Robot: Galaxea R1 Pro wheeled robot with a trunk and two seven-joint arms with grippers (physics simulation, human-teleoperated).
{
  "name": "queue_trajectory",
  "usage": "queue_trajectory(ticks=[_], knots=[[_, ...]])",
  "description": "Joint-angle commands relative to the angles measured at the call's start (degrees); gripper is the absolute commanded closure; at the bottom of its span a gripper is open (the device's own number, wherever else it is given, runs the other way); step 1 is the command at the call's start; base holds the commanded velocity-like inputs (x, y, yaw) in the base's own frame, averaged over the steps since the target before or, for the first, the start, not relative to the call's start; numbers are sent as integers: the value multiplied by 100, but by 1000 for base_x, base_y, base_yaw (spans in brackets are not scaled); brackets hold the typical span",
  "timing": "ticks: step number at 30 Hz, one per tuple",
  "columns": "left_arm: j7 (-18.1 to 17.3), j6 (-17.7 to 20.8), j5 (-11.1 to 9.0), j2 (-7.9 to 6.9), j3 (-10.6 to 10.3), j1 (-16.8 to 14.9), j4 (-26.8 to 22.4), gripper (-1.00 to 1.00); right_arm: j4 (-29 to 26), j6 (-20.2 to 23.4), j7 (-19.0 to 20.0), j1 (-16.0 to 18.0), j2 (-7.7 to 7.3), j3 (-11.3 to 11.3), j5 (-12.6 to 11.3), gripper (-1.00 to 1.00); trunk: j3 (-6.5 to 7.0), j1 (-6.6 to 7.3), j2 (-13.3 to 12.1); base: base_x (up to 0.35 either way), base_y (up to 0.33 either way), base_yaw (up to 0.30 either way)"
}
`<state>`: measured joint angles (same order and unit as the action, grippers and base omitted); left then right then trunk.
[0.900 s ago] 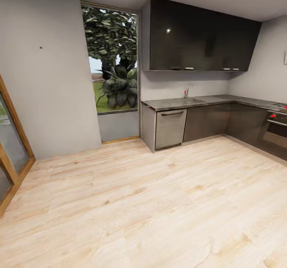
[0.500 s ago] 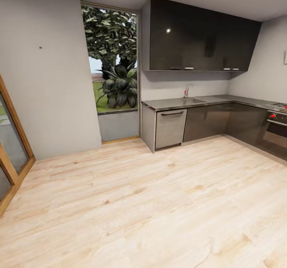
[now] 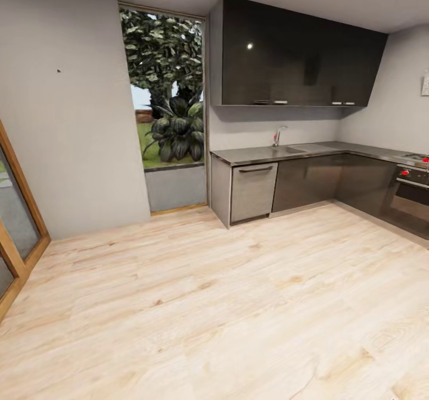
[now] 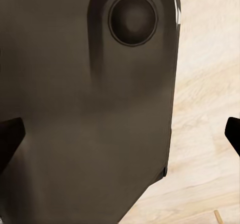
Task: Put the three can of soda from the living room inside the tash can in the kitchen.
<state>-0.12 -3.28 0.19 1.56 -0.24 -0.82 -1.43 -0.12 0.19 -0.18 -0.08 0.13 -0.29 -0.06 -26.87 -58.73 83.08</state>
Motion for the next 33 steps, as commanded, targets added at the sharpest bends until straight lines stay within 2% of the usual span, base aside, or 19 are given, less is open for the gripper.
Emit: queue_trajectory(ticks=[1,11,16,20,22,24,28,33], knots=[[-2,-33,3,10,-4,1,-12,-100,1,-1,16,1,-2,1,-4,-100,4,0,0,0,0,-184],[42,-136,7,33,-19,-3,-58,-100,-3,-7,48,1,-85,-35,-2,-100,44,0,0,62,0,-234],[54,-129,9,34,-24,-6,-433,-100,-6,-17,50,3,-144,-40,-7,-100,60,0,0,249,0,-271],[61,-123,149,36,-60,-6,-624,-100,-12,-24,46,1,-161,-41,-6,-100,71,0,0,313,0,-280],[63,-120,323,37,-81,-6,-694,-100,-24,-24,53,1,-173,-41,-4,-100,75,0,0,332,0,-283],[64,-116,392,37,-96,-6,-727,-100,-28,-25,57,0,-181,-41,-3,-100,76,0,0,337,0,-283],[51,-110,441,34,-113,-6,-923,-100,-42,-27,61,1,-199,-41,-3,-100,78,0,0,340,0,-284],[31,-71,461,35,-121,-6,-1424,-100,-331,-47,43,4,-277,-41,-2,-100,78,0,0,342,0,-284]])
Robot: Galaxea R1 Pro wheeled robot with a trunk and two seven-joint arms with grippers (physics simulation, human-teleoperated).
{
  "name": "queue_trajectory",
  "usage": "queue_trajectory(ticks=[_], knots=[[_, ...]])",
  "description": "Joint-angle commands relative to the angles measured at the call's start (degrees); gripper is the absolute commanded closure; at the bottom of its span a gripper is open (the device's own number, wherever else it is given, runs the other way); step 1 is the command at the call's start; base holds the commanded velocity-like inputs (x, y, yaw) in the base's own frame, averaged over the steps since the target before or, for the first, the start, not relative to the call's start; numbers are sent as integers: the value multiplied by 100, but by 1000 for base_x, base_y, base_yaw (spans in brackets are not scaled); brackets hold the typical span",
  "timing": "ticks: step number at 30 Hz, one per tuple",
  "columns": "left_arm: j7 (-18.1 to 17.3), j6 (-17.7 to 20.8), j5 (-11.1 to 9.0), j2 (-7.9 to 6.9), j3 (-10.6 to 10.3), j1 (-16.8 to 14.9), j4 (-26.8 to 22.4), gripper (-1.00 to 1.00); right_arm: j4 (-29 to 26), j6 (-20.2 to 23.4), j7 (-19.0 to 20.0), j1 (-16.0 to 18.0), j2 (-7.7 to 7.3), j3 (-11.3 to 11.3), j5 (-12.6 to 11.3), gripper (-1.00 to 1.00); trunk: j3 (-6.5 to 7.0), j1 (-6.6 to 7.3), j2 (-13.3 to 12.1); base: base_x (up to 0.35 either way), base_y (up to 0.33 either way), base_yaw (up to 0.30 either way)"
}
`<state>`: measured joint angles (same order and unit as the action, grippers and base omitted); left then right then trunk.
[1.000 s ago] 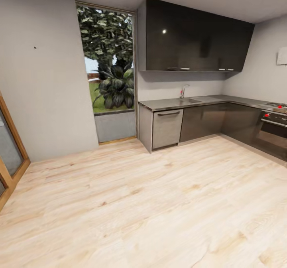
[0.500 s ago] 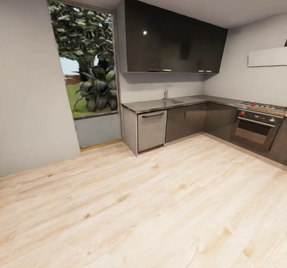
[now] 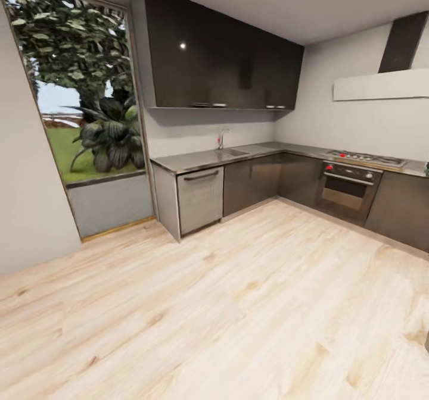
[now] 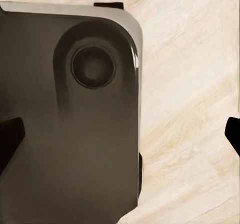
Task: Put the three can of soda from the living room inside the tash can in the kitchen.
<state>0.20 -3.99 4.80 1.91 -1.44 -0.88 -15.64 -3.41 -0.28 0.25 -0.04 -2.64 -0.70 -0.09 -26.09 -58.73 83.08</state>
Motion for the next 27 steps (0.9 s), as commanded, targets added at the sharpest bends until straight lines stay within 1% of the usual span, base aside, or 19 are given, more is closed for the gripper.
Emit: queue_trajectory(ticks=[1,5,8,9,11,12,14,15,19,21,23,25,27], knots=[[-4,19,4,1,1,1,-189,-100,-144,-3,-4,0,-8,-2,0,-100,0,0,0,342,0,-278],[-21,159,10,4,-3,1,-756,-100,-587,20,-7,3,-4,-1,0,-100,0,0,0,333,0,-253],[-41,373,15,15,-13,1,-1406,-100,-1137,60,-3,4,7,0,0,-100,0,0,0,279,0,-192],[-44,417,14,27,-27,1,-1530,-100,-1249,66,-2,4,7,0,-2,-100,0,0,0,240,0,-158],[-46,504,15,79,-69,1,-1764,-100,-1455,78,2,9,8,0,-5,-100,0,0,0,227,0,-137],[-46,586,14,154,-130,1,-1961,-100,-1623,88,5,18,8,0,-3,-100,0,0,0,219,0,-86],[-46,717,13,266,-232,-29,-2186,-100,-1784,97,4,38,4,2,0,-100,0,0,0,225,0,-63],[-46,853,15,312,-277,-123,-2317,-100,-1845,101,5,61,-6,1,2,-100,0,0,0,232,0,-87],[-41,1182,19,376,-376,-420,-2500,-100,-1912,87,4,175,-31,-6,3,-100,0,0,0,219,0,-150],[-31,1268,26,385,-599,-556,-2508,-100,-1923,76,9,212,-88,-12,-4,-100,0,0,0,192,0,-220],[-15,1297,28,382,-957,-642,-2445,-100,-1927,60,21,234,-145,-80,-12,-100,0,0,0,193,-45,-253],[-10,1296,29,386,-1067,-664,-2400,-100,-1930,52,29,240,-159,-182,-11,-100,0,0,0,209,-111,-266],[13,1312,21,401,-1181,-687,-2355,-100,-1933,39,40,248,-174,-363,-10,-100,3,0,0,225,-165,-276]])
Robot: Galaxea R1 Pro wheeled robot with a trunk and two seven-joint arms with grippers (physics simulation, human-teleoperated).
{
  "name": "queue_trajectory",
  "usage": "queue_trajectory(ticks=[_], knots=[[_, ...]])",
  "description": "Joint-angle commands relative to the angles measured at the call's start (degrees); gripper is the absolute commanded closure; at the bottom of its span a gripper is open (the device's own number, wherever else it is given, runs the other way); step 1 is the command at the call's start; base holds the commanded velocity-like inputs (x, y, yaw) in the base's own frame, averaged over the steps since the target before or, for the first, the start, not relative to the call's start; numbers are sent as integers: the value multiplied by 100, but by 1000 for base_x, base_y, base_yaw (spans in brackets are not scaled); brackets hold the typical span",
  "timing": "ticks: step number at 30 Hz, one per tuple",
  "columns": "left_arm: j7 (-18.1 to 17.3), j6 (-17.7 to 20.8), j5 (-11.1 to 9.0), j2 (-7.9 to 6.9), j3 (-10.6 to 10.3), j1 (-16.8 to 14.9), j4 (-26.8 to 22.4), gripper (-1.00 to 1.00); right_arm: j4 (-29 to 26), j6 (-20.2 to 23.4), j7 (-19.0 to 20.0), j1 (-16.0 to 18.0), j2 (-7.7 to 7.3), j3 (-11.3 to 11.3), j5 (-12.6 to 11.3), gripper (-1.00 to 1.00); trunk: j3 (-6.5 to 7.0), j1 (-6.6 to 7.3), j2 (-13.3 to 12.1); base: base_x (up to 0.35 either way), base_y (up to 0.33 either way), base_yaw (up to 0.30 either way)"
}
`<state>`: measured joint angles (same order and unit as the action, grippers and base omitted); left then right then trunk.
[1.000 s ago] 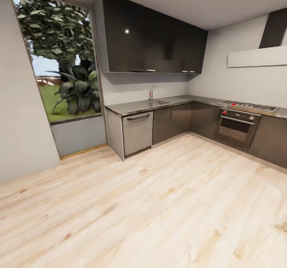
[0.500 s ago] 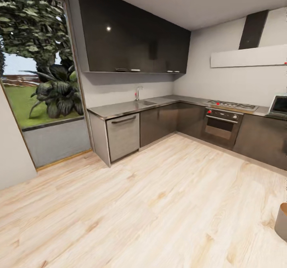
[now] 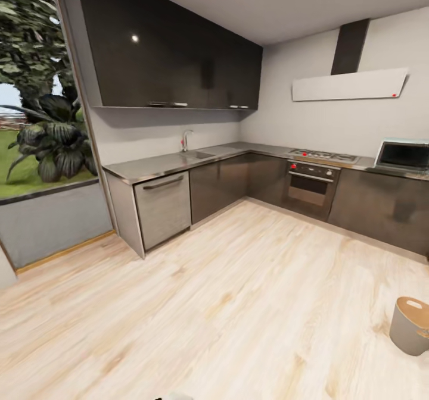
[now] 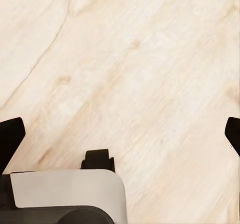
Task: Put the three can of soda from the living room inside the tash can in the kitchen.
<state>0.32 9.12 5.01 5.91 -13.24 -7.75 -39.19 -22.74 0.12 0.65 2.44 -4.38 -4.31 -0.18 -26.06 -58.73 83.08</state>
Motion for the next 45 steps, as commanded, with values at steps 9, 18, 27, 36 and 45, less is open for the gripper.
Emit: queue_trajectory(ticks=[9,18,27,36,45], knots=[[47,58,-9,39,-78,-24,-36,-100,-14,-51,13,19,-1,-136,-7,-100,19,0,0,236,-202,-282],[85,-283,-57,101,-76,-128,66,-100,-57,-224,14,21,15,-132,-6,-100,30,0,0,246,-208,-283],[263,-541,-61,118,-74,-139,135,-100,-52,-424,21,20,67,-124,-8,-100,53,0,0,287,-157,-276],[275,-567,-61,115,-74,-139,158,-100,-34,-433,23,20,69,-123,-8,-100,65,0,0,323,-59,-273],[276,-571,-55,113,-74,-139,166,-100,-33,-434,23,20,56,-121,-8,-100,66,0,0,342,-4,-272]])
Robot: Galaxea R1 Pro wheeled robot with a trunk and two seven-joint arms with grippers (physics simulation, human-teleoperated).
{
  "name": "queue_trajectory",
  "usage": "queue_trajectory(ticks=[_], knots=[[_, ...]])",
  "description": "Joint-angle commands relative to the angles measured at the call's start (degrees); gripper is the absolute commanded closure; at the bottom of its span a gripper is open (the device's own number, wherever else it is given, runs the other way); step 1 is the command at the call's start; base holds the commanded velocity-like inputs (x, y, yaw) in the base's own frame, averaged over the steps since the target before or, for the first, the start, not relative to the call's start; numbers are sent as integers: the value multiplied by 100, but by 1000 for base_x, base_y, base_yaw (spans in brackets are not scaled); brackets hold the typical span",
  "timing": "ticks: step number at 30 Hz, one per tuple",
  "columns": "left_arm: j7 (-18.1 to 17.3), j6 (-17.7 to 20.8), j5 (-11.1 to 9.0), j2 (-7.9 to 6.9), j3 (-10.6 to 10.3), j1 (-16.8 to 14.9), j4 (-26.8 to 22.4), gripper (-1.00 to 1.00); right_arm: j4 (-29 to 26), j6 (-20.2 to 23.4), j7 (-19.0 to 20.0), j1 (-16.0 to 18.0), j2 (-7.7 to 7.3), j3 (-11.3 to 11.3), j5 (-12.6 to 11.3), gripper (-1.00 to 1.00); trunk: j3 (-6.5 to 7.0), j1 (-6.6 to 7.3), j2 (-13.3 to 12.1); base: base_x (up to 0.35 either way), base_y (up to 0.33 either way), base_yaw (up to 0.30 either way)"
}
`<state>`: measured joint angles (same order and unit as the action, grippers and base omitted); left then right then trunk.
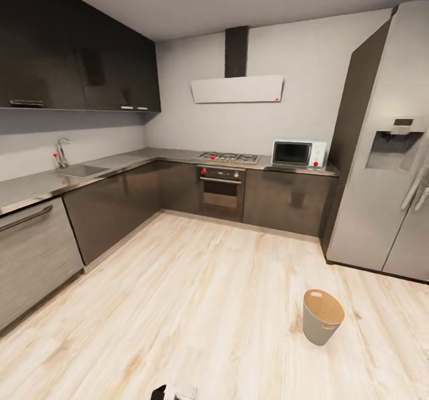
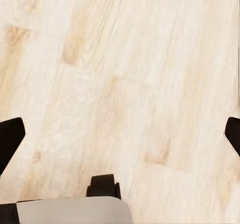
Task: Put the three can of soda from the living room inside the tash can in the kitchen.
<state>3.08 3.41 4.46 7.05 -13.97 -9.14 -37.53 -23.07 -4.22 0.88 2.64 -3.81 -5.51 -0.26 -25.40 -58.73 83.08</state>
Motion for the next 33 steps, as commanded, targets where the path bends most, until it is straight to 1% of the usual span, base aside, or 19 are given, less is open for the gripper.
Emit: queue_trajectory(ticks=[1,23,33], knots=[[0,-2,0,0,0,0,0,-100,1,0,0,0,-1,-1,0,-100,0,0,0,343,-1,-272],[-4,-7,13,-2,0,0,1,-100,39,-2,0,0,-26,-3,6,-100,0,0,0,343,0,-272],[-8,-7,11,-2,0,0,1,-100,56,-139,0,0,-40,39,32,-100,-44,0,0,343,0,-209]])
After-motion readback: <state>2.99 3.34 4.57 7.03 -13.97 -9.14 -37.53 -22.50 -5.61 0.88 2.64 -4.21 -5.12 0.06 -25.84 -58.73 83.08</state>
